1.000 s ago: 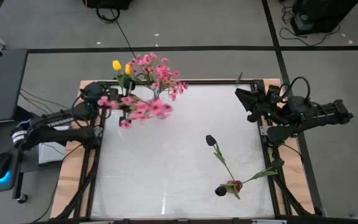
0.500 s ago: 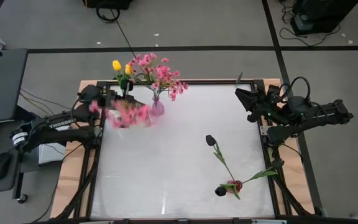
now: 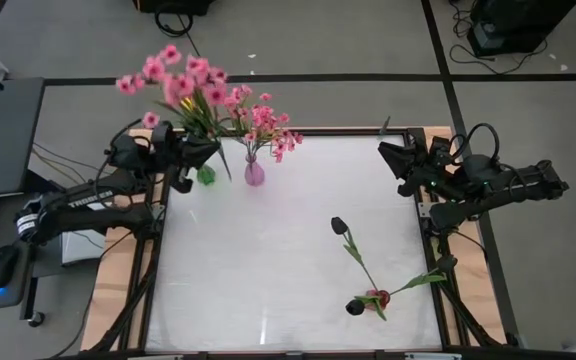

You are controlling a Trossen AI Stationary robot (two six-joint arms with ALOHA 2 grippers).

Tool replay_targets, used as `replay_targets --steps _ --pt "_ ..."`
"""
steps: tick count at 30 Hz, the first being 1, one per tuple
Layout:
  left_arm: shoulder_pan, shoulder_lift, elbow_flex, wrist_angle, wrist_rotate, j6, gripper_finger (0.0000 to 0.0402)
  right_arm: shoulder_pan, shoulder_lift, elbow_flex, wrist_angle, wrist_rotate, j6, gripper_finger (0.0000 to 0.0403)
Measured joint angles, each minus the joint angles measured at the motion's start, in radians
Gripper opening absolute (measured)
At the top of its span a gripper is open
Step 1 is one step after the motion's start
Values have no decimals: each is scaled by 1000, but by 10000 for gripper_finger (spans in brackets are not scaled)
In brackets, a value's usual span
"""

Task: Sort flowers into vase by color
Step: Put the pink flowers into the purple vase

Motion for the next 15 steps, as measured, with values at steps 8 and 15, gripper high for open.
replay_targets --steps 8,15 --pt "-95 -6 42 -138 -17 -283 8 0 0 0 0 0 0 114" --pt "-170 -10 138 -355 -237 -17 7 0 0 0 0 0 0 114"
